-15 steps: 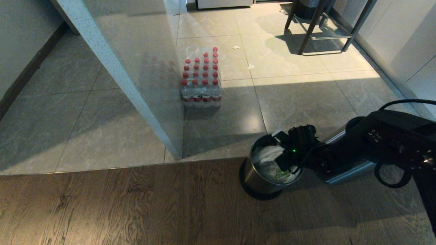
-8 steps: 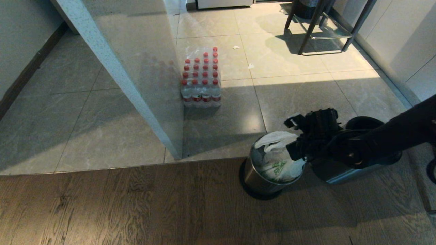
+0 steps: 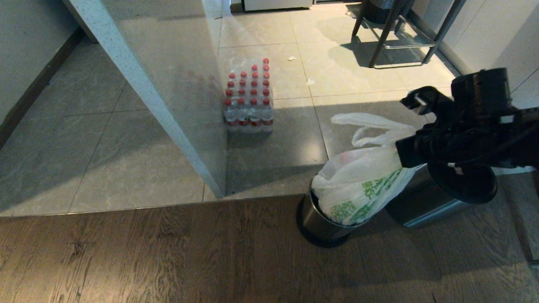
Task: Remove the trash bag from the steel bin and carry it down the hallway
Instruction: Pick up the trash bag, then put the trash bag at the door
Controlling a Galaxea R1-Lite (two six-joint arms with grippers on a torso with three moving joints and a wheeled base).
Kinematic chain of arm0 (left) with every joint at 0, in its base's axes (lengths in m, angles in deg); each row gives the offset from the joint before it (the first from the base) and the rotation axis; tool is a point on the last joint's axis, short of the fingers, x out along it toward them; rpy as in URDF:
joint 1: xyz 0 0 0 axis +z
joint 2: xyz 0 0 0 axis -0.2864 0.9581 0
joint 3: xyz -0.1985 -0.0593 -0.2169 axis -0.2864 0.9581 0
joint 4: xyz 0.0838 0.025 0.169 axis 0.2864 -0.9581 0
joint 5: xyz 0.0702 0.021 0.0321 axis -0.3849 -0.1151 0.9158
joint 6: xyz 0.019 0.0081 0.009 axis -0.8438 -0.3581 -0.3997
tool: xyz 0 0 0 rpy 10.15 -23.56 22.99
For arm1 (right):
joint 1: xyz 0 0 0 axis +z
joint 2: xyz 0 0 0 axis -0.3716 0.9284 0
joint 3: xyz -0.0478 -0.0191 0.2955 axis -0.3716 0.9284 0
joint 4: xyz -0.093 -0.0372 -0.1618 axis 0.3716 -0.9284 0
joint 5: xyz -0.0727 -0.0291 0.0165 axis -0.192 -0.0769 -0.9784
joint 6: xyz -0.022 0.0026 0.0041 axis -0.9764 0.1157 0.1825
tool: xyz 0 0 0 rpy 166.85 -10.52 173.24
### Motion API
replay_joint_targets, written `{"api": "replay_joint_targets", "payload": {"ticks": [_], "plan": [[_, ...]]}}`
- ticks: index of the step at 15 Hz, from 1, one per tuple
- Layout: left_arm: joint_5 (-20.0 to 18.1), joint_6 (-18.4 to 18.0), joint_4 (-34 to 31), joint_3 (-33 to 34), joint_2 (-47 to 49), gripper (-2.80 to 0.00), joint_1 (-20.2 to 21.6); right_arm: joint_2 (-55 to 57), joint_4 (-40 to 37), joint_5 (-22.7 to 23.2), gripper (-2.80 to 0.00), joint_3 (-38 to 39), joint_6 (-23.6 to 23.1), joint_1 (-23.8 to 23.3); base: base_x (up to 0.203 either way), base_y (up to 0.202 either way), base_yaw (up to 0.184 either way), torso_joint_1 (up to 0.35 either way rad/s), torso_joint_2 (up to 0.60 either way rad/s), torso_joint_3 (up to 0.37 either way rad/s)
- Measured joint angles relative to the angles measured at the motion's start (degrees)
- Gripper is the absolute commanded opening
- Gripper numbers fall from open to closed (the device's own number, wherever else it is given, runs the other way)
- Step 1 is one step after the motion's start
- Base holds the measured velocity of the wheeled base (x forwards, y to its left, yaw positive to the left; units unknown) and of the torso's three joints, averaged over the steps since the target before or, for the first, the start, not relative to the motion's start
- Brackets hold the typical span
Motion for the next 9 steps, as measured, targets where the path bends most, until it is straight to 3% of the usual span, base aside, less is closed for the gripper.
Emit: {"api": "replay_joint_targets", "payload": {"ticks": [3, 9], "plan": [[-0.04, 0.00, 0.02, 0.00, 0.00, -2.80, 0.00, -6.68, -4.97, -0.13, -2.80, -0.80, 0.14, -0.71, 0.000, 0.000, 0.000, 0.000, 0.00, 0.000], [0.00, 0.00, 0.00, 0.00, 0.00, -2.80, 0.00, -11.07, -4.64, -0.18, -2.80, 6.42, 0.57, -1.27, 0.000, 0.000, 0.000, 0.000, 0.00, 0.000]]}}
